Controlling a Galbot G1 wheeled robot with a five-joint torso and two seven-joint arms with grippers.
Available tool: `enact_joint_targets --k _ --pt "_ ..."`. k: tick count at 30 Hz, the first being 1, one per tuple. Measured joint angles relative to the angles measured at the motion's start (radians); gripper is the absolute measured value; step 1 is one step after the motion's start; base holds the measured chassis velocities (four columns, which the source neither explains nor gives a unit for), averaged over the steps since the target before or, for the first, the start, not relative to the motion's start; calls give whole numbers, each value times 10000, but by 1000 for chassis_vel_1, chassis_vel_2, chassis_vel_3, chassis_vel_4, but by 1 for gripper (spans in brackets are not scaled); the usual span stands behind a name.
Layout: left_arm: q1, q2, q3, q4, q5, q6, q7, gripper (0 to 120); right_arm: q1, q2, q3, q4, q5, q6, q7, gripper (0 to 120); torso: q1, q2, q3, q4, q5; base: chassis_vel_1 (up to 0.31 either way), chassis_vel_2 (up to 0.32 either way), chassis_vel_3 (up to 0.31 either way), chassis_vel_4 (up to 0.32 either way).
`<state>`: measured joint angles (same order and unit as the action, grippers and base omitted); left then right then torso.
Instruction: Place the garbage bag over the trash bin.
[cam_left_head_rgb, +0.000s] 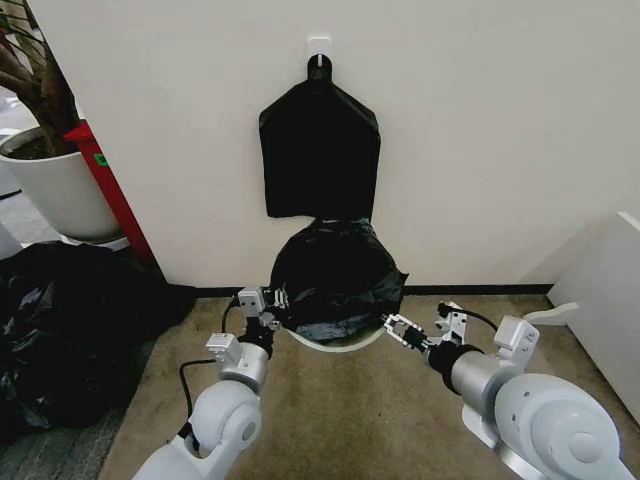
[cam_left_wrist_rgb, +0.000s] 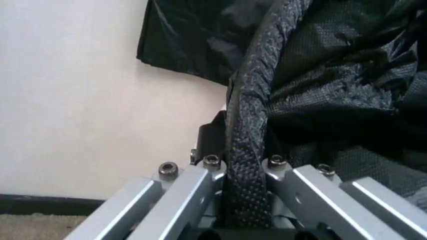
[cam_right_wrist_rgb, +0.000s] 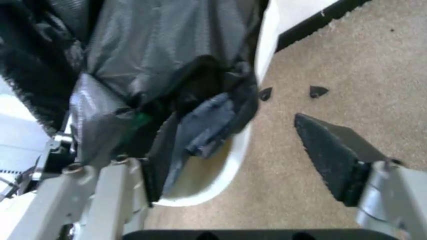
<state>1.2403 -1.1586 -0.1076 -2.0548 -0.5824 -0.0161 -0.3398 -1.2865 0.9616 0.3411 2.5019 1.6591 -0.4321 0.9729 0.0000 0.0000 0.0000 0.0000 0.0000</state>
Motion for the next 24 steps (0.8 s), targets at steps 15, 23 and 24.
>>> enact_joint_targets --k 15,23,24 --pt "-27 34 20 80 124 19 63 2 4 -160 79 -17 37 -106 -123 10 0 0 0 0 0 0 0 0 0" --pt "-27 50 10 139 170 38 144 2 -20 -235 128 -18 62 -162 -194 0 0 0 0 0 0 0 0 0 0" --pt "-27 47 11 150 171 44 152 2 -20 -244 147 -18 75 -164 -199 0 0 0 0 0 1 0 0 0 0"
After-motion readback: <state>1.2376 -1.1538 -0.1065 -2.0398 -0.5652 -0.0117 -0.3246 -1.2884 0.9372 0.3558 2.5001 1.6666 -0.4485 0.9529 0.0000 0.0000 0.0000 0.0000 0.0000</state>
